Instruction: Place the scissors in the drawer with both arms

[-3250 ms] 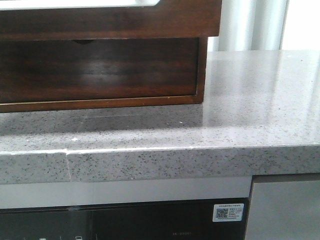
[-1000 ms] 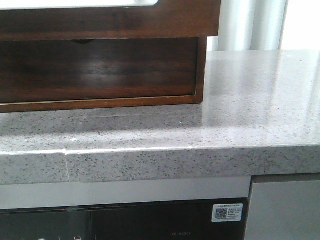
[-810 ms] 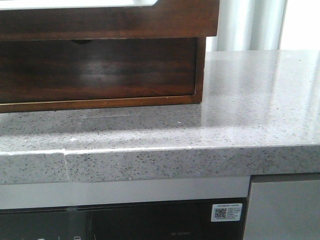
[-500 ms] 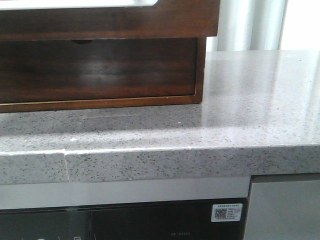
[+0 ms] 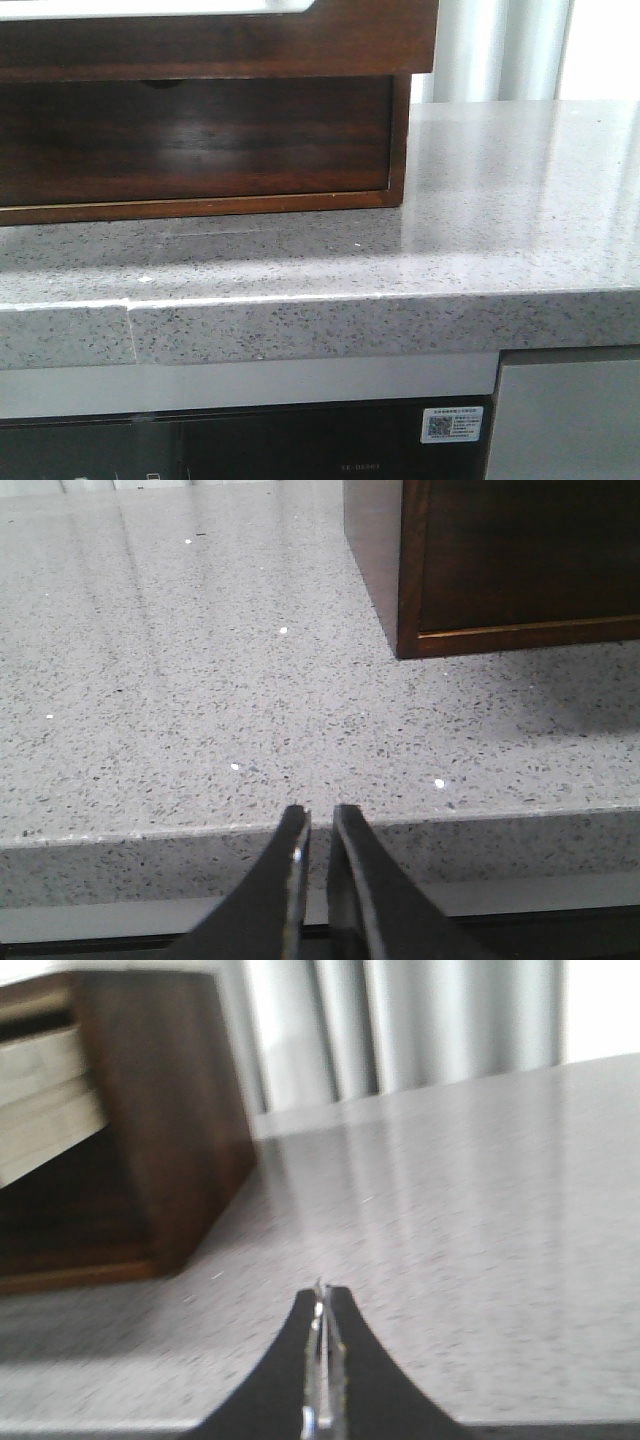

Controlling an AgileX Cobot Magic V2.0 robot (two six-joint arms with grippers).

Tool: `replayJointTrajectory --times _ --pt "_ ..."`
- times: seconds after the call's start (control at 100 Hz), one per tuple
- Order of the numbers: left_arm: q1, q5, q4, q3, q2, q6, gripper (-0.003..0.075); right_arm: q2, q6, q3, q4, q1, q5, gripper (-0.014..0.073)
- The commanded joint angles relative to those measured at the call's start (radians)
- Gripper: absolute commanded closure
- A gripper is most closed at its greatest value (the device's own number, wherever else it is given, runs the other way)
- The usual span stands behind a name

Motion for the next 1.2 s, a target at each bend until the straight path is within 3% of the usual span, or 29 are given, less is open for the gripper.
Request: replayJointTrajectory --times 0.0,0.24,0.41,1.19 --pt "-0.009 -0.061 0.001 0.017 -0.034 -0.010 0.0717 -0.004 0.011 0.010 -0.034 -0.051 -0.048 0.0690" --pt "-0.009 -0.062 0.001 0.017 -0.032 -0.010 0.0717 -0.080 -0.062 0.010 -0.035 -0.154 0.182 0.0690" --pt "-0.009 -0.062 0.001 0.017 -0.032 -0.010 0.0717 -0.080 -0.260 0.010 0.054 -0.158 0.319 0.0690" --pt "-0.009 -0.064 0.001 0.017 -0.032 -0.010 0.0717 -0.080 -0.291 0.010 0.073 -0.158 0.319 0.0690"
